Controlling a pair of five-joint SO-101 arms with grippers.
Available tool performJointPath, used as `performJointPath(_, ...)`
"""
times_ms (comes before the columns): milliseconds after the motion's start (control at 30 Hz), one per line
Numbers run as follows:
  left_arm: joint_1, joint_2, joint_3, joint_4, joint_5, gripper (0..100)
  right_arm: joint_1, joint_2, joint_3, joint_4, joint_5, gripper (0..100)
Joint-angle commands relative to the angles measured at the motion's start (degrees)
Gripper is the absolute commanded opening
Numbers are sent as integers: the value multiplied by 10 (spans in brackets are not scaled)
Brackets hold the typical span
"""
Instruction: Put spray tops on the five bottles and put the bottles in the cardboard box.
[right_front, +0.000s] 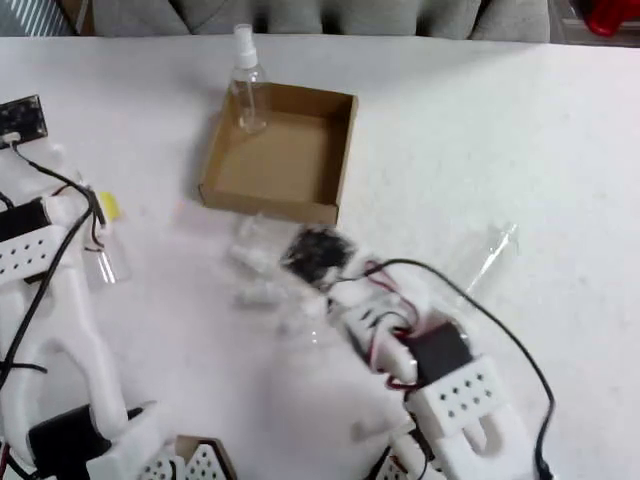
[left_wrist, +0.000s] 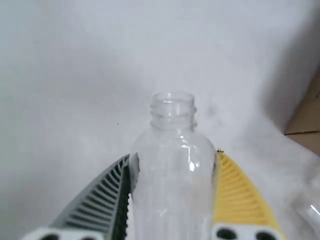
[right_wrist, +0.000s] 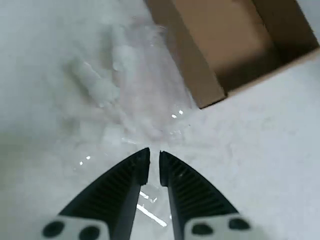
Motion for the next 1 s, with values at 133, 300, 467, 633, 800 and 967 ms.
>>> performJointPath(133, -37, -26, -29, -12, 4, 20, -98, 160, -103, -11, 139, 19)
performJointPath(300, -46, -26, -31, -11, 3, 20, -122, 240, -125, -16, 175, 128)
performJointPath(467, -65, -27, -35, 3, 2, 20, -143, 313, -128, -60, 213, 201)
performJointPath(633, -65, -27, -35, 3, 2, 20, -143, 407, -161, -93, 250, 213)
performJointPath(800, -65, -27, -35, 1, 2, 20, -143, 504, -229, -97, 271, 225)
performJointPath(967, -64, -27, -34, 0, 1, 20, -135, 597, -309, -93, 272, 225)
